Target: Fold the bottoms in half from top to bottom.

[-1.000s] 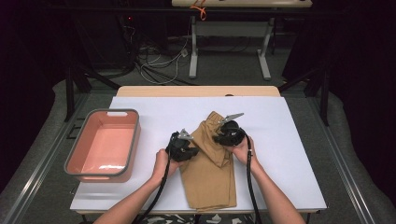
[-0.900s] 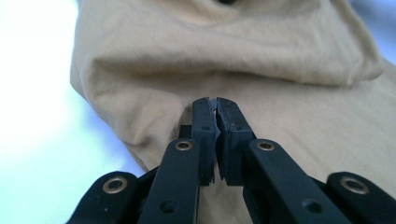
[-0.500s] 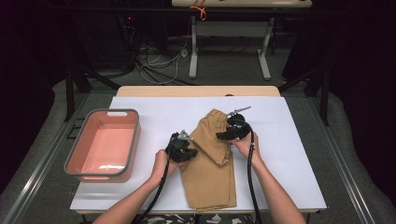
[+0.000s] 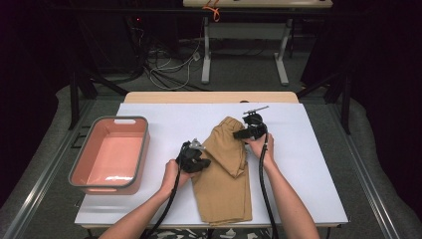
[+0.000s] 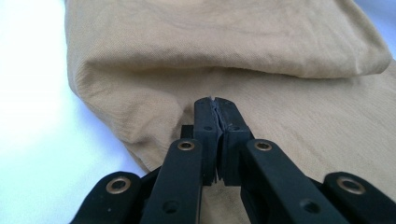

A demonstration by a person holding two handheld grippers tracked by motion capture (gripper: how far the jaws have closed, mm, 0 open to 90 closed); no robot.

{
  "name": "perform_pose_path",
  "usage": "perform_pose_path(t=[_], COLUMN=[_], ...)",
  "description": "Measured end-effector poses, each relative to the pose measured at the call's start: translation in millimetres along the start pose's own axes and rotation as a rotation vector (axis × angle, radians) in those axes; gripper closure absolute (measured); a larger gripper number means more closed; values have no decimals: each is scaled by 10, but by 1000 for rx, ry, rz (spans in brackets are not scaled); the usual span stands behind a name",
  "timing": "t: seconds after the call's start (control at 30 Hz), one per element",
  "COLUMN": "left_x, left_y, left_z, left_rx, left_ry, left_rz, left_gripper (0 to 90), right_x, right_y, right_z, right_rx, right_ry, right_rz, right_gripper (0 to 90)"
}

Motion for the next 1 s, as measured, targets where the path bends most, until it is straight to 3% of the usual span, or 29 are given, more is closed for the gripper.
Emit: perform_pose_path(t=[0.13,0.17,0.2,0.4,0.7,0.83,1.0], left_x=[2,2,3,2,1,0,1], left_y=[0,-1,-1,2,-2,0,-5], left_z=[0,0,0,0,5,5,10], left_rx=[-1,0,-1,-3,-5,-8,-5], left_ry=[-3,-3,-3,-4,-2,-5,-2], left_rz=[1,2,2,1,-2,-2,1], left_gripper=[877,877,877,881,881,881,878], right_x=[21,19,15,-1,-363,-532,-679], right_y=[7,2,0,10,161,271,395], right_z=[10,7,5,11,173,165,62], right_rx=[9,13,18,6,-121,-181,-223], right_ry=[1,1,1,-17,-168,-204,-225], right_rz=[-15,-21,-20,11,11,36,73], right_gripper=[504,592,622,752,768,768,768])
Point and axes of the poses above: each handheld gripper's, and its own axes: x roughly forward along the jaws, z roughly out of its top, y roughly to its left, the point moved 5 cm from there along x, roughly forward along the jaws, and after that the axes turned 5 degrees about y, right-handed, at the moved point
